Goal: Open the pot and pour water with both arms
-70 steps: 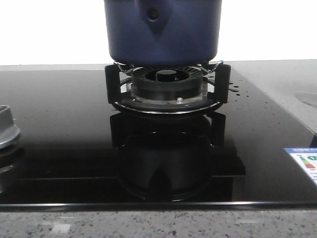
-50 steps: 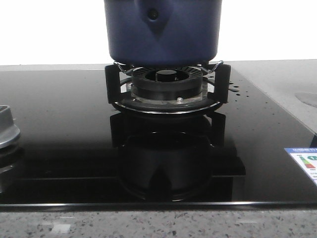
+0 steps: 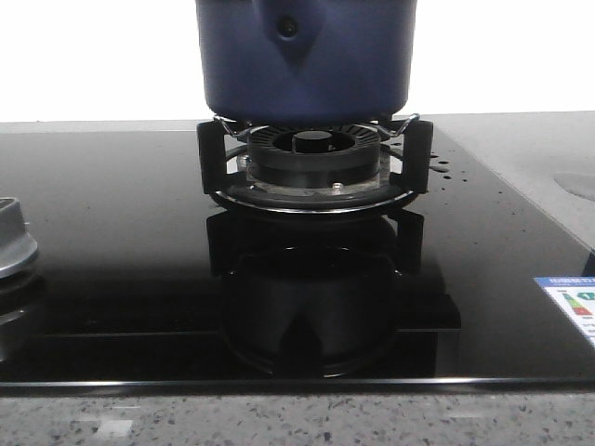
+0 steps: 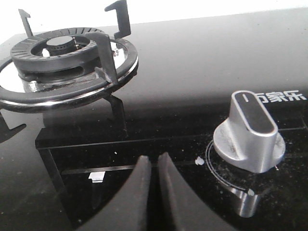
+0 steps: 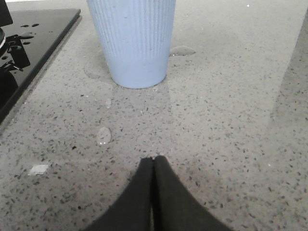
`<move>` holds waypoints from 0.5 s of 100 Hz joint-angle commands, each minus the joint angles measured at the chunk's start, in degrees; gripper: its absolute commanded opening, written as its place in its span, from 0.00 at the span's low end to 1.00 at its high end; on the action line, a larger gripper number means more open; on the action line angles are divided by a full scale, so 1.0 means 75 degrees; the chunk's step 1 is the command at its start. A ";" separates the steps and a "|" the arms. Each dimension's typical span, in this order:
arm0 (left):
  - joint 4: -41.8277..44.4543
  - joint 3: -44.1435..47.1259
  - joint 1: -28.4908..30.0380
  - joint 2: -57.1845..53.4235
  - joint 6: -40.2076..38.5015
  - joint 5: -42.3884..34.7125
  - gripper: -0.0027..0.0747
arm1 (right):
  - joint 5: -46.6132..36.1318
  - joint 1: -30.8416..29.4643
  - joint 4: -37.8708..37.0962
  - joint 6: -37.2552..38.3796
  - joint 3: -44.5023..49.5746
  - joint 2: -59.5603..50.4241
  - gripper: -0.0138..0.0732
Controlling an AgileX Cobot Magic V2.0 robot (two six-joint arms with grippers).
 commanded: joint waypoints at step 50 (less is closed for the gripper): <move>-0.4681 0.0348 0.0018 -0.0232 -0.0079 -0.3068 0.01 | -0.3098 -0.0036 0.2537 0.0114 0.0211 -0.0152 0.08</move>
